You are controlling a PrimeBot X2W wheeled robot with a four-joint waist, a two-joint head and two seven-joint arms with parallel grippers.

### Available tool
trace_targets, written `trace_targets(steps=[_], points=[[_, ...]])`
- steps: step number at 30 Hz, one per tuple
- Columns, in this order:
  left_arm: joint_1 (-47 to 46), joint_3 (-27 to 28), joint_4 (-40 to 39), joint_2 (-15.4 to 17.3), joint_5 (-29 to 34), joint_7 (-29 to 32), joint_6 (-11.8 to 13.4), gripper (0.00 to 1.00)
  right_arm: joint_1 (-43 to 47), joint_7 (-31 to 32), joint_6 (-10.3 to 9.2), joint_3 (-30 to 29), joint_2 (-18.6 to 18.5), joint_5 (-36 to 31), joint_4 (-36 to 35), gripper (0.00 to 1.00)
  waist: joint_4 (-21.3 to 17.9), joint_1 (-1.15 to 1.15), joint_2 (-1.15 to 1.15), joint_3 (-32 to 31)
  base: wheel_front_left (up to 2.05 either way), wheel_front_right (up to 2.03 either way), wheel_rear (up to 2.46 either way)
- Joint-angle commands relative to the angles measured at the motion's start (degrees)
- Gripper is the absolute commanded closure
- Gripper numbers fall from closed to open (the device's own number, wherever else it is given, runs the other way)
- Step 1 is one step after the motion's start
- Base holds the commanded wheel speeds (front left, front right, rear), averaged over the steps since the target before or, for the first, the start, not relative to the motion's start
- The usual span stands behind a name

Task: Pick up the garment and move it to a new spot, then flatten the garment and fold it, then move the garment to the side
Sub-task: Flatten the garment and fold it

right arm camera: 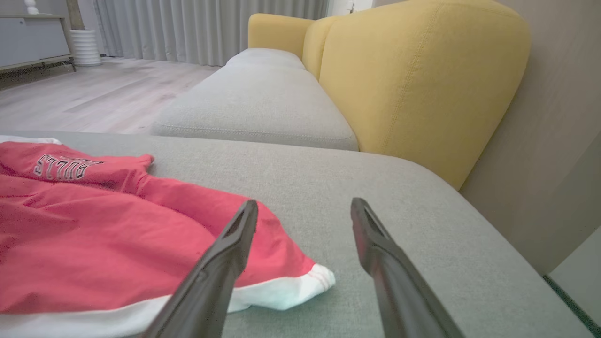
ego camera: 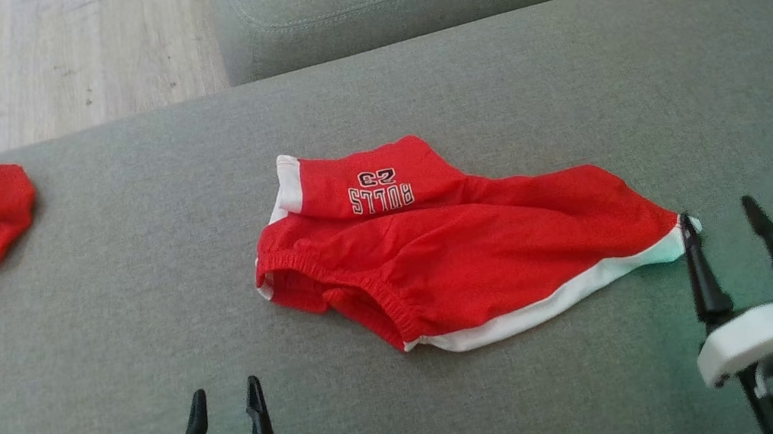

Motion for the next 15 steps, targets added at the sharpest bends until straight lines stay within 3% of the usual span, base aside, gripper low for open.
trace_targets(steps=[1,8,15], points=[[-2.5,1.1,-1.8,-0.1,0.5,-0.6,-0.4,0.0,-1.1,-1.8,0.43,1.7,-0.4,0.1,-1.3,0.0,-0.2,0.0,0.0,0.2,0.0,0.0,0.0],[-5.5,-4.6,0.9,-0.1,0.2,-0.6,-3.9,0.0,-0.4,-6.2,0.43,3.4,-0.4,1.3,0.9,0.0,-1.2,0.0,0.0,1.6,0.0,0.0,0.0],[-13.7,-17.4,7.4,1.0,-0.6,-0.6,-5.8,0.0,-1.3,-6.8,0.43,5.8,-0.4,2.9,1.8,0.0,-3.0,0.0,0.0,3.5,0.0,0.0,0.0]])
